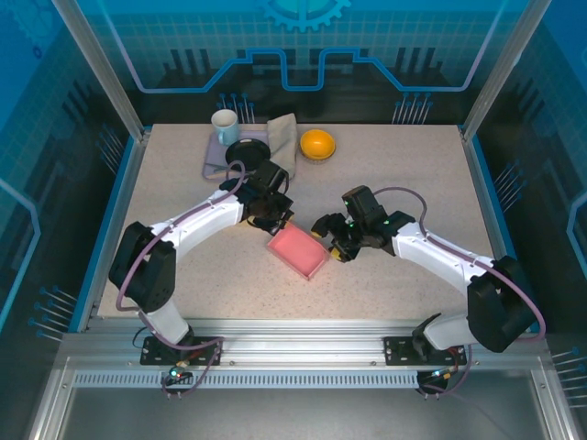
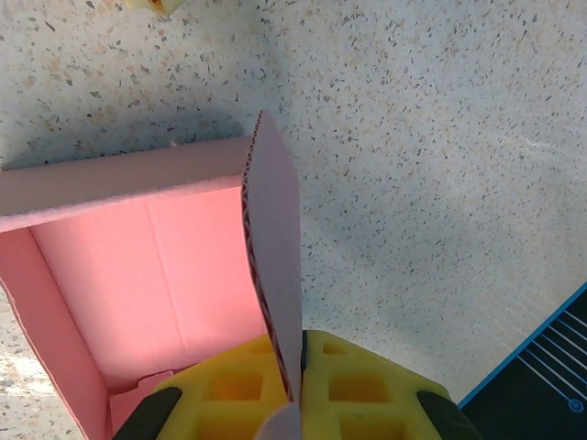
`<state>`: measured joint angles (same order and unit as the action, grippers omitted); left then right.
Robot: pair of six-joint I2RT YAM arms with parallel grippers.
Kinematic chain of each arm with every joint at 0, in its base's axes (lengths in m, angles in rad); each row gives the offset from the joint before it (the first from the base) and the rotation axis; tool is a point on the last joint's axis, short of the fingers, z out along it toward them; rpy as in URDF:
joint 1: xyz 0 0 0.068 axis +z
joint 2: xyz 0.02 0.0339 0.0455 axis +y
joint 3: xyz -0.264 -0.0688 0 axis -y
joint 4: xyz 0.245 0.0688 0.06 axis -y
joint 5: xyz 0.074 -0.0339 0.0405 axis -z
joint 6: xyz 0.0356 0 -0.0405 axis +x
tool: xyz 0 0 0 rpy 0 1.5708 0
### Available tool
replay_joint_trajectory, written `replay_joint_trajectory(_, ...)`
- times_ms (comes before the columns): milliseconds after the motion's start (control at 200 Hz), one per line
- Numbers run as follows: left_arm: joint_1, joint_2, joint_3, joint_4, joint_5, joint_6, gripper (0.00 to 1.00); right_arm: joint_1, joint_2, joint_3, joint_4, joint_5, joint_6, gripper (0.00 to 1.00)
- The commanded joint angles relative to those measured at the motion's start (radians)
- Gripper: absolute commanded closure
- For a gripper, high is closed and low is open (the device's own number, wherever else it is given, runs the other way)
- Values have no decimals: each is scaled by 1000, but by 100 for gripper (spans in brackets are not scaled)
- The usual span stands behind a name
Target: Fold the paper box
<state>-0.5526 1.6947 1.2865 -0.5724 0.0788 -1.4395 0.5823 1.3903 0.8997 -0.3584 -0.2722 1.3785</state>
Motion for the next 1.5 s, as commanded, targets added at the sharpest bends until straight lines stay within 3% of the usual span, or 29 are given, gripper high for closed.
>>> replay_joint_trajectory(0,-13,-29,-16,0,-22,-19,100,16,-6,-5,67,-44,53,33)
replay_joint_trajectory(1045,-86,-109,-159,126,7,-48,100,5,45,-108,276,-13,241,74)
replay_joint_trajectory(1155,-91,-117,-164,142,19,-43,100,0,40,-117,292,-13,263,84)
replay_joint_trajectory(1426,-127,-144,-186,177,28,-49,100,-25,7,-148,332,-6,319,87)
replay_joint_trajectory(1496,-134,-146,-186,180,28,-49,100,-33,0,-147,331,-6,329,98)
